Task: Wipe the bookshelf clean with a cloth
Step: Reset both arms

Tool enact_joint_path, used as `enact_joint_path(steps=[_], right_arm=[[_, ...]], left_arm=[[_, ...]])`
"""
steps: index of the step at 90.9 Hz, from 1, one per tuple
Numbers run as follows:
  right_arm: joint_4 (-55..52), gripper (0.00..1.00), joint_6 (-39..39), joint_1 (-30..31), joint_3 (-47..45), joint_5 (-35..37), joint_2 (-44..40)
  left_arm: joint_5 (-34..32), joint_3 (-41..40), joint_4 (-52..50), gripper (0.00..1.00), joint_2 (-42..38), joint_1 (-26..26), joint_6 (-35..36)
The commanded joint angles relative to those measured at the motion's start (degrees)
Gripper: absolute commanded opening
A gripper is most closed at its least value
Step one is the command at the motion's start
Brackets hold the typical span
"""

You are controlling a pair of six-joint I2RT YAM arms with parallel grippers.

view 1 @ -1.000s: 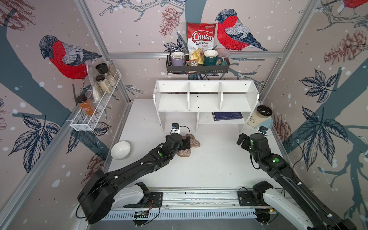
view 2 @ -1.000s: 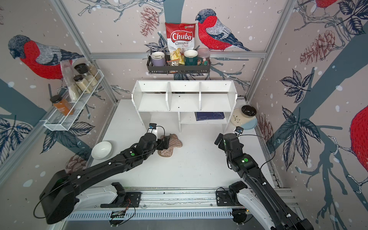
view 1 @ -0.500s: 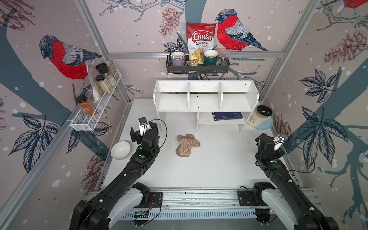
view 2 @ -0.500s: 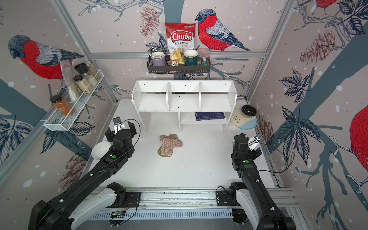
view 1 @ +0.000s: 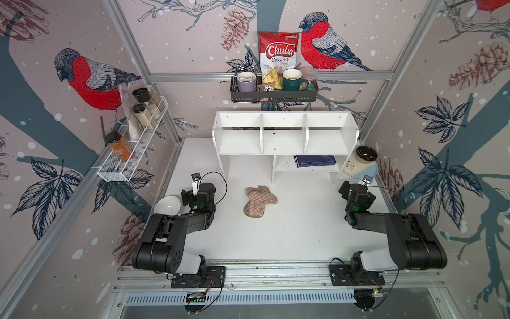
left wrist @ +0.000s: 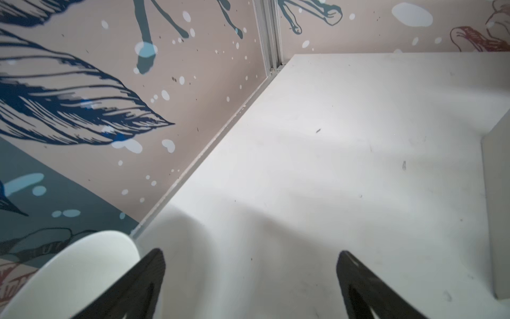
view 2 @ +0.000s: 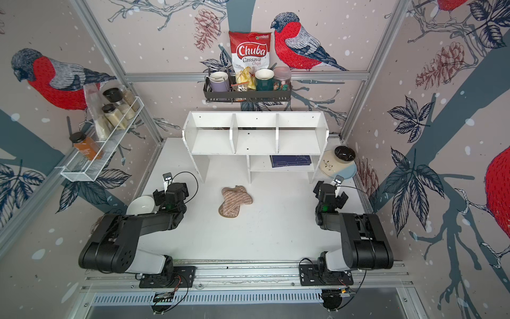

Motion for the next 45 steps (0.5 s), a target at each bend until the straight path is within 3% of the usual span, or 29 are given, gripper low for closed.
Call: enact_joint_path(steps=[1, 6, 13, 20, 26, 33, 45], right_arm=[[2.7, 1.0, -2.9, -0.1, 1.3, -5.5, -0.2], [7.5, 1.0, -3.6, 0.0, 0.1, -5.5, 1.2], [3.8, 1.0, -3.4, 0.1, 0.9, -5.4, -0.3], [4.7, 1.0, -3.7, 0.3, 0.7, -4.9, 0.1], [3.3, 1.0, -3.9, 0.9, 1.2, -3.9, -0.1], [3.5, 1.0, -4.5, 1.8, 1.4, -2.8, 0.2], [3.2, 1.0, -4.9, 2.4, 1.6, -1.7, 0.3]], left_arm=[[7.9, 0.1, 11.3, 0.97, 2.0, 0.4, 2.8], [7.9, -1.4, 21.6, 0.96, 7.1, 0.4, 4.4], [8.9, 0.1, 11.4, 0.96, 3.7, 1.0, 2.0], [9.3, 1.2, 14.7, 0.97, 6.3, 1.6, 2.7], [9.2, 2.6, 8.0, 0.98, 4.2, 1.7, 1.8], [9.3, 1.3, 13.8, 0.98, 6.0, 1.5, 3.0], [10.4, 1.7, 12.6, 0.98, 5.6, 1.4, 3.3]])
